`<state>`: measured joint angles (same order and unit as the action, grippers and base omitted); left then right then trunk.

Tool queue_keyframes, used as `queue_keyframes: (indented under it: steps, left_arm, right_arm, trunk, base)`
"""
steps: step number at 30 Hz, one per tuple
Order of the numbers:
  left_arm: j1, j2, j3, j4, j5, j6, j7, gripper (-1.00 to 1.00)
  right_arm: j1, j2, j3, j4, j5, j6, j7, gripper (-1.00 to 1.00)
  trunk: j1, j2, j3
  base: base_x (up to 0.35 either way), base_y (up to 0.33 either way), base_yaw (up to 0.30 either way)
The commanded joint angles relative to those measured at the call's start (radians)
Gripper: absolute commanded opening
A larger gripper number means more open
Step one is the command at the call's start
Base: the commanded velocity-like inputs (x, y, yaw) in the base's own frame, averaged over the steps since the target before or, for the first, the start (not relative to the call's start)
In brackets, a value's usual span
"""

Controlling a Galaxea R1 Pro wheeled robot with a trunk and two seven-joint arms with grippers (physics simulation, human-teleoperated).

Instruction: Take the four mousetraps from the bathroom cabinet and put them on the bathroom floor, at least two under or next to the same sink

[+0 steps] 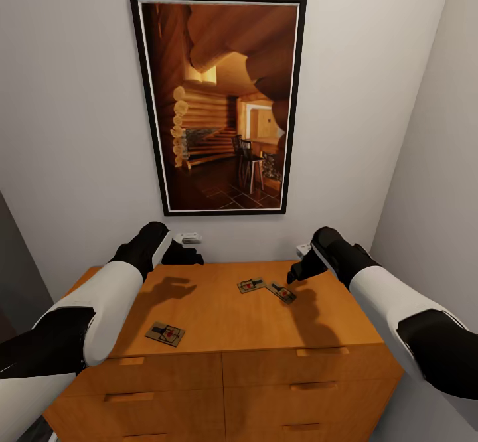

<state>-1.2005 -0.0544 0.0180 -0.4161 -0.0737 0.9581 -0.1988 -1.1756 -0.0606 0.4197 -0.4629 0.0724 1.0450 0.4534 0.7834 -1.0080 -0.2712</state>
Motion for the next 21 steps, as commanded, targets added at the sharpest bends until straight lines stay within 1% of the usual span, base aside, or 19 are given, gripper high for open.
queue_keyframes:
  steps: [1,17,21]
  left_arm:
    - [-0.001,0.0,0.002,-0.001,-0.008,0.004,-0.006,1.0]
    - [-0.001,-0.005,0.002,0.0,-0.006,0.004,-0.005,1.0]
    - [-0.001,-0.005,0.002,0.0,-0.007,0.005,-0.006,1.0]
  right_arm:
    - [-0.001,0.0,0.005,-0.002,0.007,0.002,0.009,1.0]
    - [-0.001,0.014,0.002,-0.003,-0.002,0.002,0.021,1.0]
    - [-0.001,0.024,0.002,-0.003,-0.017,0.002,0.035,1.0]
  trunk:
    - [0.0,-0.001,-0.001]
    - [0.0,-0.001,-0.001]
    - [0.0,-0.001,-0.001]
  base:
    - [0.0,0.0,0.0]
    - [0.0,0.0,0.0]
    - [0.0,0.0,0.0]
